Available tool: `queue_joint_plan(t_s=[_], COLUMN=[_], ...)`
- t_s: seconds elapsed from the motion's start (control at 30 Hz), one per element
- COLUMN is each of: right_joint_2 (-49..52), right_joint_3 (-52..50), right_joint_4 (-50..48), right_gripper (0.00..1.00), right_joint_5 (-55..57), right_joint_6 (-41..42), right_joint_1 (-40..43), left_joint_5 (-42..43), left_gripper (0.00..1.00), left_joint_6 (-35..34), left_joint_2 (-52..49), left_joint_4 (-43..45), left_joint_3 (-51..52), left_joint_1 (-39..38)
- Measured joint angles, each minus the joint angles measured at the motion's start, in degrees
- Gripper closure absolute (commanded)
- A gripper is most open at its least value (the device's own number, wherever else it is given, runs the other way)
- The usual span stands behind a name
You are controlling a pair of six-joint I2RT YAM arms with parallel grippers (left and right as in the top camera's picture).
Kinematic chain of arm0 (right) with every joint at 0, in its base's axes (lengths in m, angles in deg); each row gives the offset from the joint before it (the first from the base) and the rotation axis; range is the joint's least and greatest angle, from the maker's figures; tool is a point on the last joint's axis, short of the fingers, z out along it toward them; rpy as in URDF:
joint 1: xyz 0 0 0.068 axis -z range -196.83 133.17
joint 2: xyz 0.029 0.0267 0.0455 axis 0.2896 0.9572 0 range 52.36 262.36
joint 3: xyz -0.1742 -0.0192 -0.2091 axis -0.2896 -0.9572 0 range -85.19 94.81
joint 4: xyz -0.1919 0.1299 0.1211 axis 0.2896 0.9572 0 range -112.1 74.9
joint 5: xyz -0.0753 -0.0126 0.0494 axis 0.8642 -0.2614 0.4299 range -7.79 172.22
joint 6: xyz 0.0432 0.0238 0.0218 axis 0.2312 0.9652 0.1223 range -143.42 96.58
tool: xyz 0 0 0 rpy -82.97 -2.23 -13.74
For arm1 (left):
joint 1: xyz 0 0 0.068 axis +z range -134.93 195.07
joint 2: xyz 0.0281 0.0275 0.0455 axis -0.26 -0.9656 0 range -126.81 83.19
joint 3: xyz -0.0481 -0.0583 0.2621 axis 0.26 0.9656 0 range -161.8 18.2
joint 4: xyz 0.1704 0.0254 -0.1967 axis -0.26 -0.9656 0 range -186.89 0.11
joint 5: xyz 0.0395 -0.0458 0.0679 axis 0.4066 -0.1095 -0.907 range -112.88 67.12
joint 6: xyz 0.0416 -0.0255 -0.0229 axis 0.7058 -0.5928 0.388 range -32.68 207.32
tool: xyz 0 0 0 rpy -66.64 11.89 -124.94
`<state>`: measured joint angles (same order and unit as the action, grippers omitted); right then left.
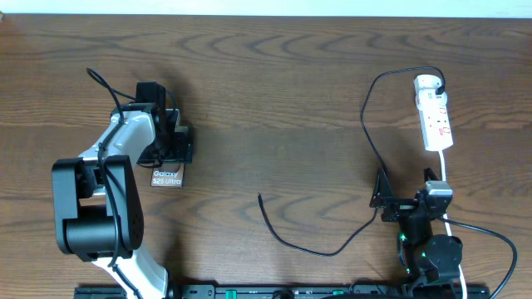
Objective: Plug charger to phone and switch on socket
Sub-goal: 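Close the left gripper on the phone's long edges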
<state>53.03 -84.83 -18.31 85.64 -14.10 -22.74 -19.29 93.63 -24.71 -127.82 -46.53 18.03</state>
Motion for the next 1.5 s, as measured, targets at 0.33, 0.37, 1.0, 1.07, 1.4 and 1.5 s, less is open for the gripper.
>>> queue_joint_plan(t_s=[0.33,0.37,1.0,1.07,1.4,1.5], right_joint_2=[0.0,0.0,0.0,0.0,0.0,0.0], right_joint_3=[0.0,0.0,0.0,0.0,0.0,0.0], right_joint_4=[0.0,0.0,0.0,0.0,0.0,0.0], right_gripper=[0.01,0.01,0.01,0.01,0.01,0.01], right_joint_5=[0.0,0.0,0.0,0.0,0.0,0.0], right_joint_6=[0.0,0.0,0.0,0.0,0.0,0.0], right_joint_1=[0.0,0.0,0.0,0.0,0.0,0.0], left_joint_5=[0.0,0.0,0.2,0.2,0.2,0.2], left_gripper=[0.18,0.2,0.54,0.57,0.89,0.92], left_joint_6=[0.0,0.0,0.1,0.1,0.1,0.1], left_joint_2=[0.0,0.0,0.1,0.1,0.1,0.1], left_joint_4=[0.1,0.1,0.1,0.1,0.1,0.1], left_joint_3=[0.0,0.0,0.1,0.1,0.1,0.1], left_joint_1=[0.0,0.0,0.2,0.2,0.2,0.2])
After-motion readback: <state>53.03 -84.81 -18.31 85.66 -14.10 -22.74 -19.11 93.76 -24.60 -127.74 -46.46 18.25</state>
